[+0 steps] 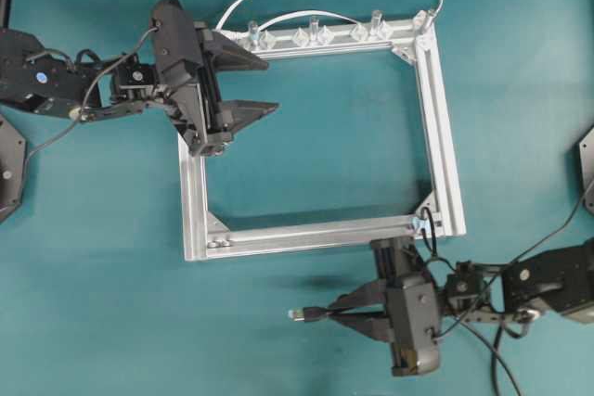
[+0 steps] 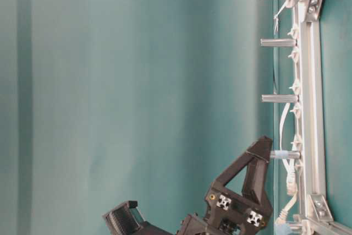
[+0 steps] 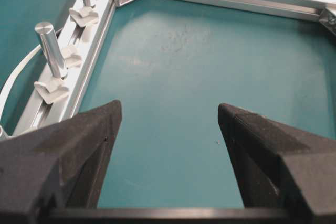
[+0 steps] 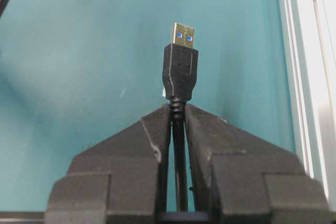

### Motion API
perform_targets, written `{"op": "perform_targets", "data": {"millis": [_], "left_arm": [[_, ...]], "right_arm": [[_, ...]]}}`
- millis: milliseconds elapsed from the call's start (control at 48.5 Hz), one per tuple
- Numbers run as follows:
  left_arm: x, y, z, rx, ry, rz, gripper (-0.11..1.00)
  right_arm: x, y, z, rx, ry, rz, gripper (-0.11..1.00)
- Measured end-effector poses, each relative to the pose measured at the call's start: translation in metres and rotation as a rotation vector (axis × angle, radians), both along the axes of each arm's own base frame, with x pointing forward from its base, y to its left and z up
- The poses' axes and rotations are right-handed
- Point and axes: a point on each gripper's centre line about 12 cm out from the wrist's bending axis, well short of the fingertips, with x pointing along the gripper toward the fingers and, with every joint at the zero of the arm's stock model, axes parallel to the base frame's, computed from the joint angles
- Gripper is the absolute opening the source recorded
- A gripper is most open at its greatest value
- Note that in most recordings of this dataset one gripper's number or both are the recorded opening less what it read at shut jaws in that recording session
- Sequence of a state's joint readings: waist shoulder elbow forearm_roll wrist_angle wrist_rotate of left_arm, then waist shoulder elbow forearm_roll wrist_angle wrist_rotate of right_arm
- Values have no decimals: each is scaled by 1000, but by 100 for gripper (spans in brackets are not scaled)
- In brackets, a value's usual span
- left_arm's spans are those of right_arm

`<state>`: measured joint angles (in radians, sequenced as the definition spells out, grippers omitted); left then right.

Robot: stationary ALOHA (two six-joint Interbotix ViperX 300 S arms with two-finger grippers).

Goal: Insert the wire through the string loop located on the right side.
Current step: 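Lift the cable with the right gripper and move it rightward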

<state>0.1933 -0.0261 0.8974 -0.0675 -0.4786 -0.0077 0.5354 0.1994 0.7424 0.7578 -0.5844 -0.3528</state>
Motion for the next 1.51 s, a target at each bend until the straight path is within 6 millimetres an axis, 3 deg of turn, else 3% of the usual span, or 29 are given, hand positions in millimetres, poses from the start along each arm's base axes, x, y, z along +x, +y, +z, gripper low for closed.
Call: {"op": "perform_targets", "data": {"millis": [186,578,1094,1507], "left_arm": [[0,-1,0,1,2,-2,76],[0,-1,-1,-1,3,-2,75],[-2,-6,-4,-3,14,-15,75],[-2,-8,-4,-1,15,-22,75]], "right_arm": [[-16,0,9,7,-2,24,11],[-58,0,6,-3,69,102,11],[-109,-7,18,26,121,198,11],[-140,-28,10,18,164,211,11]]}}
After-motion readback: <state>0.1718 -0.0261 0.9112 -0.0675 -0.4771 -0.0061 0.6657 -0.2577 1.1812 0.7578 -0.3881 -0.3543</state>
